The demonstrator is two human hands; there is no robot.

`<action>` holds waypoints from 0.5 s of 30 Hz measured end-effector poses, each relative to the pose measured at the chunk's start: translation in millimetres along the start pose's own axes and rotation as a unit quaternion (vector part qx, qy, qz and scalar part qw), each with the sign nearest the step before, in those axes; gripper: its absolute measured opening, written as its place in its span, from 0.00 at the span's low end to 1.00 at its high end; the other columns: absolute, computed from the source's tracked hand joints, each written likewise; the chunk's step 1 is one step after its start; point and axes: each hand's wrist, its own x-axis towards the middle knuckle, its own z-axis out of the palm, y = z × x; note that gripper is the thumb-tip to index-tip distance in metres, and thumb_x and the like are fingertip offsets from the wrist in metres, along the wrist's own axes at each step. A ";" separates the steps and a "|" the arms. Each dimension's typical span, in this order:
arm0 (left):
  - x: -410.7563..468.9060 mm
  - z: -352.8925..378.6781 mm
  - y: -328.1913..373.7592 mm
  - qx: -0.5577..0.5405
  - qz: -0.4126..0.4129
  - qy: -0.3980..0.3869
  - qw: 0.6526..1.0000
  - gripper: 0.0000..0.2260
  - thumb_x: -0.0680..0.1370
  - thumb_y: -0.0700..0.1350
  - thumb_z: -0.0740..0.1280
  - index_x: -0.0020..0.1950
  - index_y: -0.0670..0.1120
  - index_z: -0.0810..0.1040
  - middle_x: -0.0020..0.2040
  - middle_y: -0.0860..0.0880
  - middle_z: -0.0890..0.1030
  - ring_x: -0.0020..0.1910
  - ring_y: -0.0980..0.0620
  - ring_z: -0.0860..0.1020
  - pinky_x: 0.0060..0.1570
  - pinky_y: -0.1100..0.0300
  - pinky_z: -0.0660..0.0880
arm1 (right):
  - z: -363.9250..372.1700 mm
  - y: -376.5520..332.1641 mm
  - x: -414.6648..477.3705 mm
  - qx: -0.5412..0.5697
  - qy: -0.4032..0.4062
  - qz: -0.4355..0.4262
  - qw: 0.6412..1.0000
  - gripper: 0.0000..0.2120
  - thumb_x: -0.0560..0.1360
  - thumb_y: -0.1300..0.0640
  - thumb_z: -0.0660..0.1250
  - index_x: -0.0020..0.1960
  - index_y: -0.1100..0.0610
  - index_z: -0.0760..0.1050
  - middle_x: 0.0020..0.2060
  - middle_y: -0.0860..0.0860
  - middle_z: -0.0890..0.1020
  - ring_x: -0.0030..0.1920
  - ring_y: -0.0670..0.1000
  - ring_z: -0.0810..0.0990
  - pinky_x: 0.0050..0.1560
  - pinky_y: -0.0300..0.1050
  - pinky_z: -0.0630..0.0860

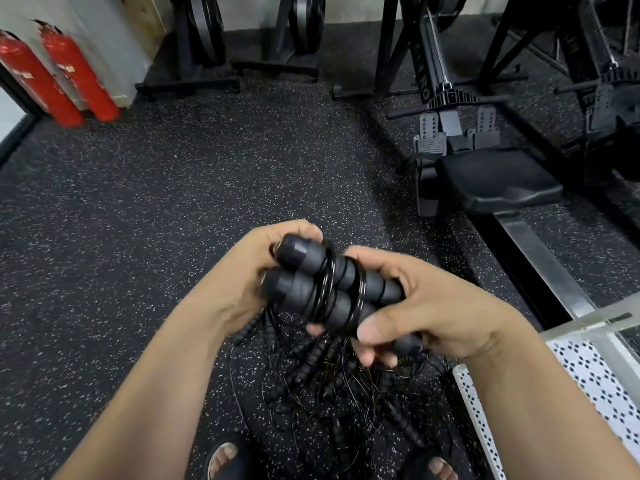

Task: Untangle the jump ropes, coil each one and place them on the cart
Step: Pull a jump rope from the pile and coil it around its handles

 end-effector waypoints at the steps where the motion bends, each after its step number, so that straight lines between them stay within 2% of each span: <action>1: 2.2 0.3 -4.4 0.034 0.008 0.024 0.999 0.12 0.84 0.47 0.69 0.43 0.49 0.87 0.40 0.52 0.86 0.42 0.55 0.84 0.51 0.54 0.81 | 0.0 1.8 2.2 0.027 0.014 -0.024 0.999 0.26 0.76 0.72 0.73 0.70 0.69 0.67 0.61 0.70 0.83 0.38 0.54 0.85 0.32 0.42 0.80; 2: 4.1 2.2 -6.3 0.046 0.012 0.038 0.998 0.13 0.86 0.45 0.65 0.46 0.48 0.87 0.42 0.49 0.87 0.44 0.51 0.83 0.50 0.53 0.80 | 0.3 3.4 4.6 0.050 0.029 -0.045 0.997 0.28 0.75 0.70 0.72 0.72 0.68 0.67 0.61 0.70 0.83 0.38 0.54 0.85 0.32 0.42 0.80; 3: 5.4 3.8 -7.9 0.044 0.013 0.040 0.998 0.17 0.88 0.43 0.62 0.45 0.48 0.86 0.39 0.48 0.84 0.39 0.49 0.79 0.41 0.55 0.74 | 0.3 5.1 7.3 0.070 0.051 -0.065 0.994 0.28 0.75 0.68 0.72 0.73 0.67 0.68 0.62 0.70 0.82 0.38 0.53 0.85 0.32 0.42 0.80; 4: 6.3 6.9 -7.4 0.029 0.006 0.039 0.999 0.21 0.89 0.43 0.59 0.42 0.51 0.85 0.35 0.49 0.79 0.33 0.50 0.71 0.35 0.57 0.63 | 0.5 5.8 9.8 0.088 0.078 -0.083 0.990 0.28 0.75 0.67 0.72 0.73 0.65 0.69 0.61 0.69 0.82 0.38 0.53 0.85 0.32 0.42 0.80; 5: 7.4 9.5 -7.2 0.030 -0.003 0.037 0.999 0.23 0.89 0.45 0.59 0.38 0.55 0.84 0.32 0.51 0.73 0.31 0.52 0.64 0.35 0.54 0.55 | 0.5 6.1 12.4 0.105 0.110 -0.099 0.983 0.27 0.75 0.66 0.73 0.72 0.64 0.71 0.60 0.68 0.83 0.38 0.54 0.84 0.32 0.42 0.79; 6: 8.2 12.4 -5.9 0.039 -0.010 0.031 0.999 0.22 0.89 0.49 0.60 0.38 0.57 0.84 0.31 0.51 0.68 0.30 0.52 0.60 0.35 0.52 0.53 | 0.1 5.3 15.0 0.119 0.148 -0.111 0.975 0.25 0.74 0.65 0.74 0.70 0.62 0.73 0.58 0.66 0.83 0.38 0.54 0.84 0.33 0.42 0.79; 8: 7.0 16.9 -3.5 0.077 -0.027 0.018 0.996 0.20 0.88 0.56 0.62 0.38 0.57 0.83 0.32 0.51 0.62 0.31 0.51 0.57 0.36 0.50 0.53 | -2.9 4.0 19.1 0.122 0.241 -0.118 0.956 0.22 0.74 0.64 0.77 0.65 0.60 0.75 0.51 0.60 0.83 0.37 0.54 0.83 0.33 0.43 0.79; 11: 5.3 18.9 -6.1 0.161 -0.048 -0.005 0.986 0.20 0.87 0.61 0.61 0.38 0.55 0.78 0.33 0.52 0.63 0.32 0.51 0.58 0.38 0.51 0.59 | -7.8 8.2 22.6 0.060 0.367 -0.107 0.922 0.15 0.75 0.63 0.78 0.57 0.58 0.75 0.42 0.53 0.84 0.37 0.55 0.84 0.36 0.46 0.81; 13: 4.1 21.3 -3.7 0.209 -0.064 -0.018 0.976 0.18 0.87 0.60 0.61 0.45 0.55 0.84 0.33 0.53 0.65 0.32 0.52 0.61 0.39 0.53 0.63 | -12.2 14.4 23.6 -0.009 0.431 -0.082 0.899 0.15 0.76 0.63 0.78 0.58 0.59 0.75 0.41 0.53 0.86 0.38 0.56 0.85 0.38 0.50 0.83; 15: 3.7 21.0 -2.8 0.229 -0.067 -0.014 0.971 0.15 0.86 0.59 0.64 0.49 0.55 0.86 0.31 0.55 0.66 0.30 0.54 0.62 0.37 0.54 0.63 | -16.7 19.9 23.3 -0.063 0.465 -0.045 0.882 0.20 0.76 0.62 0.80 0.61 0.58 0.73 0.43 0.54 0.88 0.38 0.57 0.87 0.40 0.54 0.85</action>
